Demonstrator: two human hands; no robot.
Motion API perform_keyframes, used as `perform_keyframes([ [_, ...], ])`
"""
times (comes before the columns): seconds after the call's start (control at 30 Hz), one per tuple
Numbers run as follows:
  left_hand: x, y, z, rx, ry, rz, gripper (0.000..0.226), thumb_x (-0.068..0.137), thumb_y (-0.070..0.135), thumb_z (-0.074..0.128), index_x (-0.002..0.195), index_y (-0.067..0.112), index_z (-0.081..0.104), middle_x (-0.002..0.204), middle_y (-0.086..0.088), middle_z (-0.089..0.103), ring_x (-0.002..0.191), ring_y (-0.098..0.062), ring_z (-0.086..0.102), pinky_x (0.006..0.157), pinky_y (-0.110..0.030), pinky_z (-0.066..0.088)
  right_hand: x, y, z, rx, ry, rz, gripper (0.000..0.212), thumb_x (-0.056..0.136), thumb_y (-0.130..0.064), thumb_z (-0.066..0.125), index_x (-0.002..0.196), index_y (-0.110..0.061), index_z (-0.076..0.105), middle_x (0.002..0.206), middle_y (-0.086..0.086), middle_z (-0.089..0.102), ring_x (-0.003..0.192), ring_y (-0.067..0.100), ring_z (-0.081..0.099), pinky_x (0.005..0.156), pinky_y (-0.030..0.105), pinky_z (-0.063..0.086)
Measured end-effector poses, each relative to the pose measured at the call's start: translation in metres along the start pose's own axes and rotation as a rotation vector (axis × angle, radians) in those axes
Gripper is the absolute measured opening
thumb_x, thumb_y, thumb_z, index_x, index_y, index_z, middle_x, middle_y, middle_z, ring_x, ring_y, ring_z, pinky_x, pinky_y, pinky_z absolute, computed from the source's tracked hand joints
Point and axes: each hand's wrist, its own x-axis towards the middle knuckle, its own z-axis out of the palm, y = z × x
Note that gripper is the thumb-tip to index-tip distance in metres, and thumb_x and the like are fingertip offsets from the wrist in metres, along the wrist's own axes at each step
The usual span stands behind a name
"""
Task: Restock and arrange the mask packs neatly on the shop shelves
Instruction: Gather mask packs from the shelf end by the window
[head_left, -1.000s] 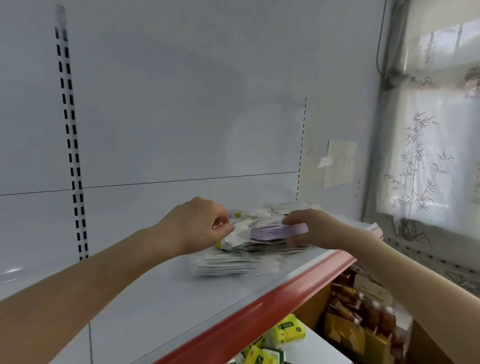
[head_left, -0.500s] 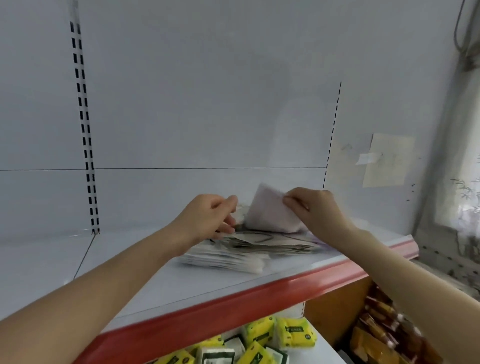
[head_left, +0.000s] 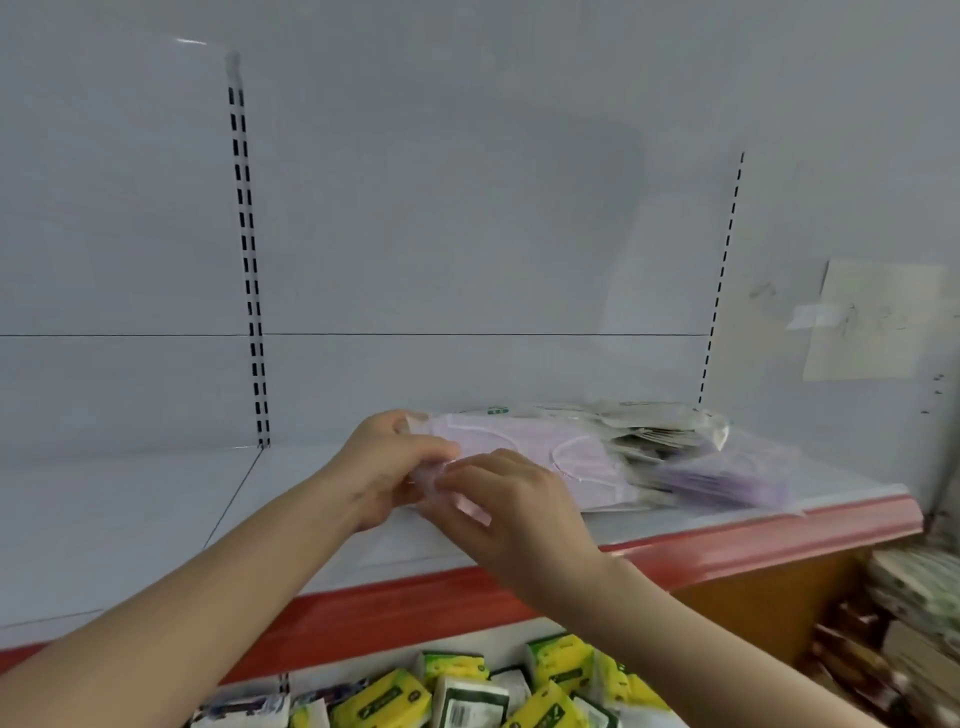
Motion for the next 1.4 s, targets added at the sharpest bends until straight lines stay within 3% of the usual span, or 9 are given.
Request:
perform_keyframes([
  [0.3,-0.022,0.021,-0.06,0.031,0.038,0.104,0.034,0.076,-0.009,0.067,0.092,0.021,0.064,0.064,0.0,0.061,0.04,-0.006,0.053,0.041,-0.014,0.04,0.026,0.008,-0.002,0.245,0.193,0.19,0.031,0.083,-0.031,0.054,0.096,-0.007,0.069,0.107,0.006,0.066,0.099,0.023,0.062,0.084,0.024,0.046],
  [0.5,-0.039,0.03,-0.143,0.057,0.087,0.244,0.043,0.075,-0.011,0.066,0.091,0.03,0.065,0.064,0.004,0.065,0.049,-0.005,0.059,0.047,-0.012,0.046,0.061,0.009,0.003,0.397,0.185,0.607,0.067,0.082,-0.034,0.069,0.138,-0.016,0.039,0.14,0.0,0.041,0.131,0.014,0.038,0.102,0.021,0.027],
  [0.6,-0.047,0.023,-0.18,0.088,0.103,0.312,0.043,0.073,-0.01,0.07,0.091,0.028,0.063,0.083,0.002,0.064,0.061,-0.007,0.063,0.057,-0.018,0.054,0.076,-0.009,0.025,0.812,0.017,0.744,0.08,0.068,-0.042,0.073,0.136,-0.014,0.041,0.123,0.001,0.06,0.112,0.017,0.059,0.096,0.034,0.046],
  [0.67,-0.051,0.017,-0.204,0.15,0.147,0.352,0.041,0.061,0.0,0.075,0.09,0.024,0.058,0.086,-0.002,0.061,0.067,-0.011,0.061,0.062,-0.018,0.055,0.082,-0.021,0.047,1.006,-0.109,0.756,0.049,0.073,-0.033,0.07,0.115,-0.012,0.058,0.098,0.0,0.07,0.088,0.012,0.068,0.076,0.027,0.054],
  [0.73,-0.054,0.008,-0.226,0.194,0.205,0.346,0.04,0.053,0.012,0.071,0.089,0.02,0.054,0.087,-0.002,0.059,0.072,-0.012,0.057,0.065,-0.016,0.051,0.083,-0.033,0.069,0.992,-0.179,0.722,0.015,0.083,-0.02,0.065,0.096,-0.015,0.064,0.085,-0.005,0.071,0.075,0.008,0.064,0.061,0.018,0.046],
  [0.87,-0.049,-0.021,-0.262,0.118,0.271,0.204,0.057,0.052,0.012,0.084,0.102,0.017,0.056,0.107,-0.005,0.061,0.089,-0.019,0.06,0.073,-0.025,0.047,0.081,-0.05,0.093,0.944,-0.282,0.727,0.015,0.085,-0.016,0.065,0.1,-0.015,0.066,0.086,-0.005,0.069,0.072,0.007,0.059,0.06,0.017,0.041],
  [0.97,-0.041,-0.038,-0.27,0.074,0.277,0.131,0.06,0.063,0.008,0.084,0.114,0.01,0.054,0.109,-0.01,0.063,0.091,-0.021,0.063,0.065,-0.025,0.047,0.082,-0.059,0.099,1.008,-0.257,0.799,0.038,0.074,-0.027,0.071,0.109,-0.014,0.064,0.094,0.0,0.069,0.081,0.013,0.064,0.076,0.027,0.047],
  [1.1,-0.034,-0.038,-0.27,0.028,0.317,0.196,0.037,0.075,-0.005,0.07,0.108,0.003,0.055,0.108,-0.021,0.063,0.086,-0.024,0.062,0.082,-0.035,0.051,0.088,-0.075,0.107,0.969,-0.093,0.872,0.063,0.053,-0.054,0.073,0.102,-0.015,0.065,0.092,0.002,0.064,0.086,0.02,0.06,0.082,0.039,0.044],
  [1.4,-0.04,-0.042,-0.285,0.164,0.142,0.101,0.067,0.054,0.02,0.082,0.113,0.01,0.052,0.11,-0.008,0.064,0.101,-0.022,0.063,0.093,-0.038,0.05,0.084,-0.096,0.115,0.899,0.13,0.949,0.045,0.082,-0.052,0.057,0.062,-0.02,0.033,0.047,-0.01,0.029,0.051,0.015,0.024,0.057,0.028,0.023],
])
